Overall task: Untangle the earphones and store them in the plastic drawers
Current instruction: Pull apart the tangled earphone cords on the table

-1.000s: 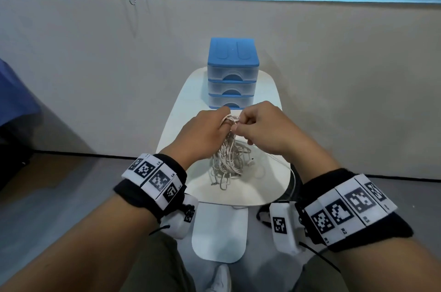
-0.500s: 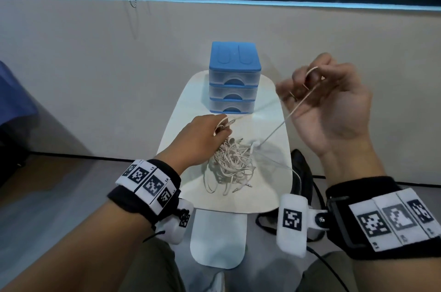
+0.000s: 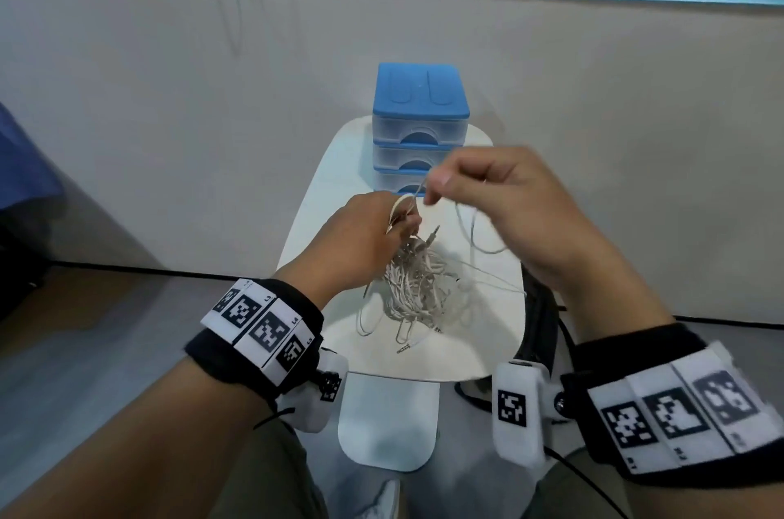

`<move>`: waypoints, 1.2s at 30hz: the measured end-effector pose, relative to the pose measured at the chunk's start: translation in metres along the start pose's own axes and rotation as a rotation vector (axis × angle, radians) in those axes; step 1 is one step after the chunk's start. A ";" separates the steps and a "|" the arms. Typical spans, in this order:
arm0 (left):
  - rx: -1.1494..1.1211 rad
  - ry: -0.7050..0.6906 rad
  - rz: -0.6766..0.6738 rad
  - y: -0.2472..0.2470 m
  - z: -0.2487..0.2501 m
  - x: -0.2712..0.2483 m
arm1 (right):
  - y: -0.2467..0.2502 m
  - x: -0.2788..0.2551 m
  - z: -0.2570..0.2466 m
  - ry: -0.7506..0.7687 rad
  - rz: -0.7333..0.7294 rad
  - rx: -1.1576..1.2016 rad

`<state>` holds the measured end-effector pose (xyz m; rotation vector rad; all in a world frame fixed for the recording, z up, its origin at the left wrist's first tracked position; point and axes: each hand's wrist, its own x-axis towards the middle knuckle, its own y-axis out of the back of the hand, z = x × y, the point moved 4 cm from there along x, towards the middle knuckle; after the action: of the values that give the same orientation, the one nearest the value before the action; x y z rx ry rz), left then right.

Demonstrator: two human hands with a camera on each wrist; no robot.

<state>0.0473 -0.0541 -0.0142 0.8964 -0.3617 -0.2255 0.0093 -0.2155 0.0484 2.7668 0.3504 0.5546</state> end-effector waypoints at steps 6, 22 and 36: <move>0.086 0.001 -0.010 0.000 -0.004 0.002 | 0.036 -0.004 -0.038 0.270 0.202 0.516; 0.046 0.078 -0.024 0.006 0.010 0.002 | 0.018 -0.002 0.010 -0.330 0.018 -0.407; 0.027 0.012 -0.074 -0.001 -0.004 0.000 | 0.022 0.000 -0.032 0.112 0.251 0.346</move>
<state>0.0485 -0.0518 -0.0172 0.9379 -0.3207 -0.2842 0.0007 -0.2281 0.0838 3.1466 0.1309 0.7778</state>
